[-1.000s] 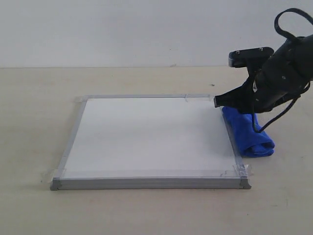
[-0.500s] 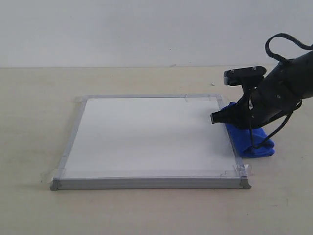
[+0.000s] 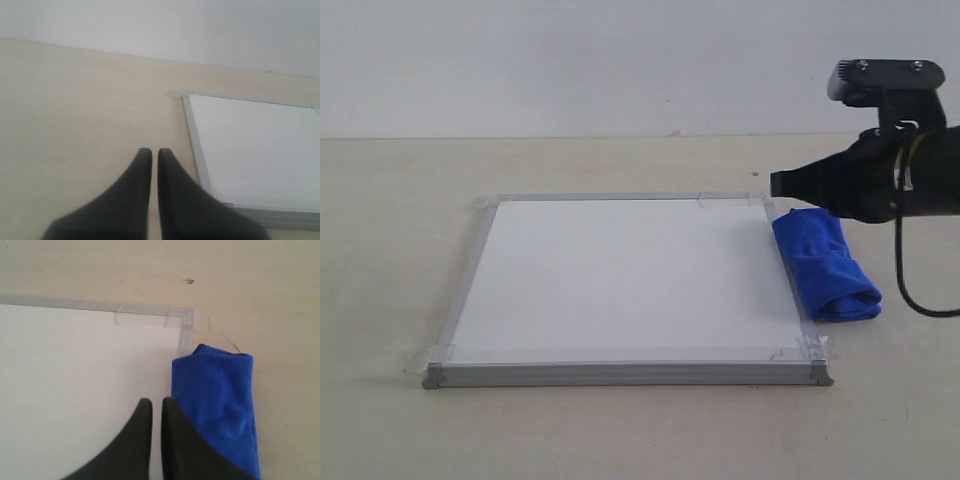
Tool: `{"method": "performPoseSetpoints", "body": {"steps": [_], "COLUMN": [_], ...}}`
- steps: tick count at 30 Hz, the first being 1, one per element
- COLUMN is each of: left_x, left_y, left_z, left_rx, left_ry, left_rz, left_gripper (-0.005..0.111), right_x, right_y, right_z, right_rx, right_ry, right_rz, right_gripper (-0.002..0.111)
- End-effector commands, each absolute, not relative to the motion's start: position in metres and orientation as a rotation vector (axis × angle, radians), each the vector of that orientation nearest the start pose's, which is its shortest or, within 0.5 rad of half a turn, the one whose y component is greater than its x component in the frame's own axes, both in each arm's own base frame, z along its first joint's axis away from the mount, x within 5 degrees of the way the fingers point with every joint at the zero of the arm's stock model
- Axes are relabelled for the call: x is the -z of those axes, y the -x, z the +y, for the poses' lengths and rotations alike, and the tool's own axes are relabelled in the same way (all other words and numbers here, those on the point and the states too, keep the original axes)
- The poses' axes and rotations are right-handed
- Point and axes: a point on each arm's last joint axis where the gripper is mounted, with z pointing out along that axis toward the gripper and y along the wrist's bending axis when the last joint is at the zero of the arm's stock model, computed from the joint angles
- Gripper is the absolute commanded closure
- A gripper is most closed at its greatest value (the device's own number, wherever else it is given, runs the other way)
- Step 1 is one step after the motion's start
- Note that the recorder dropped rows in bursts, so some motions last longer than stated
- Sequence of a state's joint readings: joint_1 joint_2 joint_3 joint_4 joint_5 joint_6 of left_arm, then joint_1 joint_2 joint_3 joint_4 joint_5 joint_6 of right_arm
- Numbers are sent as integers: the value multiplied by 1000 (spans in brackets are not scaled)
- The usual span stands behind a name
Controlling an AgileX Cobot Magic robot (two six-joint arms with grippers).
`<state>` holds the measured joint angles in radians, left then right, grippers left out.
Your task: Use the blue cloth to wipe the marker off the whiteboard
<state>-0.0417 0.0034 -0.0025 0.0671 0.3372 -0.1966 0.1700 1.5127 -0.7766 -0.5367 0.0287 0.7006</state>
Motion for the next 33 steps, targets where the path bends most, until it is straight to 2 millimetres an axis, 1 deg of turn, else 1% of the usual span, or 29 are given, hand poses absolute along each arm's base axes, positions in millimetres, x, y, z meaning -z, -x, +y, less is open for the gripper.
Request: {"method": "performPoseSetpoints", "body": {"steps": [1,6,10,14,17,20,23,25,33], "left_x": [-183,-183,-183,-183,-183,-183,-183,-183,-183], "left_y": [-54,-54,-54,-54,-54,-54,-54,-54,-54], "left_z": [0,0,0,0,0,0,0,0,0], "left_rx": [110,110,110,110,110,110,110,110,110], "left_ry": [106,106,106,106,106,106,106,106,106], "left_rz": [1811,1811,1811,1811,1811,1811,1811,1811,1811], "left_gripper": [102,102,102,102,102,102,102,102,102], "right_x": [-226,-237,-248,-258,-264,-270,-270,-266,-265], "right_y": [-269,-232,-206,-186,-175,-157,-148,-144,-144], "right_z": [46,40,38,37,35,31,28,23,22], "right_rx": [-187,-236,-330,-446,-467,-495,-548,-523,-515], "right_ry": [-9,-60,-144,-219,-216,-252,-338,-443,-446], "right_rz": [2209,2142,2047,1942,1889,1829,1807,1854,1862], "right_gripper": [107,107,107,107,107,107,107,107,107]}}
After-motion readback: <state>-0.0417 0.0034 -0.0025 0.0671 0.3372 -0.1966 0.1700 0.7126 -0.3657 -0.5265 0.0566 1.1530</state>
